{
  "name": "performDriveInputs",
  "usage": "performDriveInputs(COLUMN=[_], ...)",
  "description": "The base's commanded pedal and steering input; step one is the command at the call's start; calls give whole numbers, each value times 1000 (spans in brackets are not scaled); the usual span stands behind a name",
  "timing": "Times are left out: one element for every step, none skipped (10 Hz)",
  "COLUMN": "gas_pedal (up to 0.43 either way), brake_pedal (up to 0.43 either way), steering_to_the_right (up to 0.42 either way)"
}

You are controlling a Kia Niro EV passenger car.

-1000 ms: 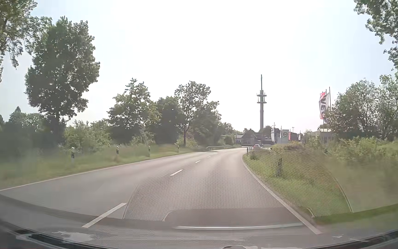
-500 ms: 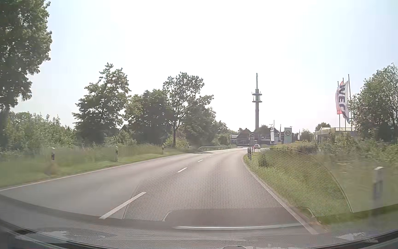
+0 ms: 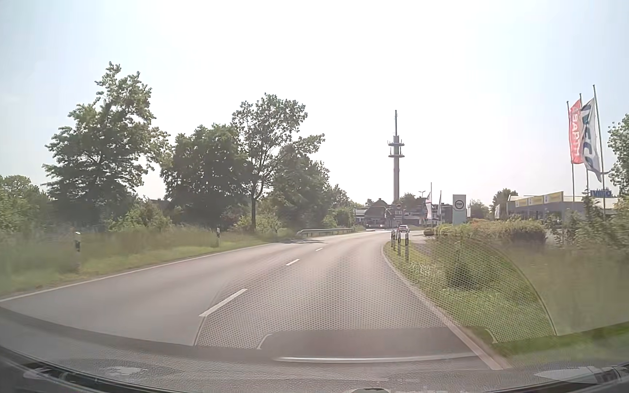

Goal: Follow the waypoints while adhering to traffic rules and regulations

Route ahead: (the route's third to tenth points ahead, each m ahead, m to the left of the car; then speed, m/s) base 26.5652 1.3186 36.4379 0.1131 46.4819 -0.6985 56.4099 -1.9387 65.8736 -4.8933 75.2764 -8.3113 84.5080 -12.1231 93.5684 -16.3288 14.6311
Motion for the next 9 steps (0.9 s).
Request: performDriveInputs(gas_pedal=[138,138,138,150,150,150,150,150,150], brake_pedal=[0,0,0,0,0,0,0,0,0], steering_to_the_right=[18,18,18,17,16,16,15,15,16])
